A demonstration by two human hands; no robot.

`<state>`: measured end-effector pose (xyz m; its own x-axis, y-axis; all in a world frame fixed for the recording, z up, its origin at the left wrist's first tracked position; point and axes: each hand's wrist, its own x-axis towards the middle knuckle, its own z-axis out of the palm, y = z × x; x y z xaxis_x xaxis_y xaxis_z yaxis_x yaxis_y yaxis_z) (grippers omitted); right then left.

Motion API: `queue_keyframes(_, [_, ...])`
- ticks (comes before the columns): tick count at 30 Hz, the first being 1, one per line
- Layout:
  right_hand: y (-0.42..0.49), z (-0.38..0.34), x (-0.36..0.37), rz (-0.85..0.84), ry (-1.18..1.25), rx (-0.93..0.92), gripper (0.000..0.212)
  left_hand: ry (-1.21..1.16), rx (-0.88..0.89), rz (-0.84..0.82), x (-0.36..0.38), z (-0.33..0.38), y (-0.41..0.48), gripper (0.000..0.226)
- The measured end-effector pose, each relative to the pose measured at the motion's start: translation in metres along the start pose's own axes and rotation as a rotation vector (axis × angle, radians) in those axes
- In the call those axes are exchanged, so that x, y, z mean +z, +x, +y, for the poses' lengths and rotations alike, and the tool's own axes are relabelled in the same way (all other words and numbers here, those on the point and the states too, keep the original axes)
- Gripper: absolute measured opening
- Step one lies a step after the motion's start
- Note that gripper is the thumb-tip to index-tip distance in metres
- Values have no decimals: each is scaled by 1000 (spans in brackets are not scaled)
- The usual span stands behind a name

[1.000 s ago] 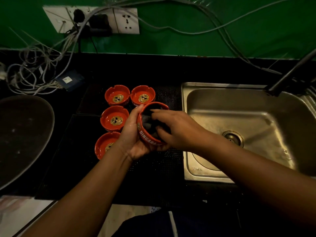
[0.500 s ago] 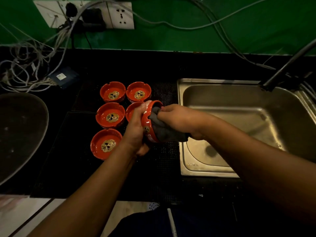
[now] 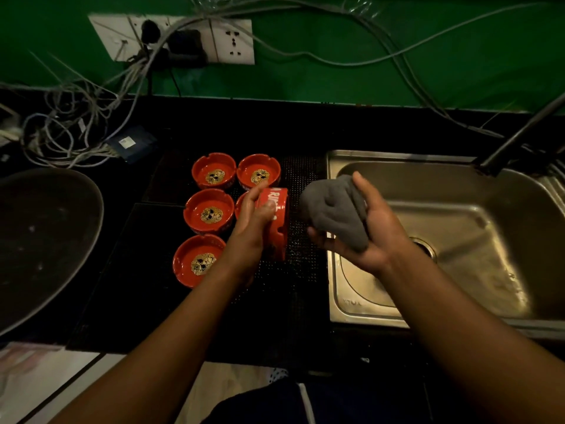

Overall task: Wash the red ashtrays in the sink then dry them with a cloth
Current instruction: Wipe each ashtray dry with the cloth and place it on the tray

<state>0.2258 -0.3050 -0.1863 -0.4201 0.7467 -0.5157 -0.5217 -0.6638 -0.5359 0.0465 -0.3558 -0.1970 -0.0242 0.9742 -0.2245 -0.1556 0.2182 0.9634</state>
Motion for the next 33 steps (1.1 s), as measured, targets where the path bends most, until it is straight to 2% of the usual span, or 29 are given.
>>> queue_keyframes(2, [1, 1, -4, 26, -73, -75, 38, 22, -25, -23, -2, -1, -6, 49])
queue_keyframes(4, [5, 7, -3, 32, -191, -158, 22, -94, -101, -5, 0, 3, -14, 30])
queue_keyframes(5, [6, 11, 0, 38, -257, -177, 19, -194, -148, 0, 0, 4, -16, 30])
queue_keyframes(8, [2, 20, 1, -9, -443, -135, 42, -405, -259, 15, -7, -2, -18, 53])
queue_keyframes(10, [-1, 24, 2, -64, -587, -107, 50, -386, -288, 57, -11, -4, -17, 55])
queue_keyframes(13, [1, 31, 6, -51, -688, -132, 32, -298, -282, 128, -16, -6, -14, 49])
queue_keyframes(15, [5, 34, 7, 9, -733, -164, 29, -161, -259, 228, -16, -8, -12, 42])
queue_keyframes(17, [5, 35, 7, 60, -761, -183, 25, 168, -74, 409, -20, -13, -10, 33])
queue_keyframes(19, [8, 35, 7, 103, -758, -165, 20, 527, 293, 501, -24, -19, -13, 25])
queue_keyframes(21, [13, 33, 5, 127, -732, -105, 18, 905, 592, 284, -26, -26, -16, 33])
queue_keyframes(23, [18, 32, 2, 140, -701, -36, 21, 1273, 776, 35, -27, -36, -15, 45])
queue_keyframes(24, [19, 31, 3, 146, -688, -5, 24, 1385, 830, -42, -27, -39, -13, 46])
queue_keyframes(27, [22, 28, 4, 147, -615, 65, 23, 1394, 944, -127, -23, -40, -5, 38])
queue_keyframes(29, [24, 27, 4, 117, -560, 94, 23, 1293, 881, -89, -17, -36, -5, 36])
queue_keyframes(30, [25, 27, 5, 89, -549, 88, 32, 1185, 763, -37, -13, -33, -6, 38])
queue_keyframes(33, [32, 32, 7, 66, -612, -62, 72, 629, 263, 98, -4, -21, -8, 46])
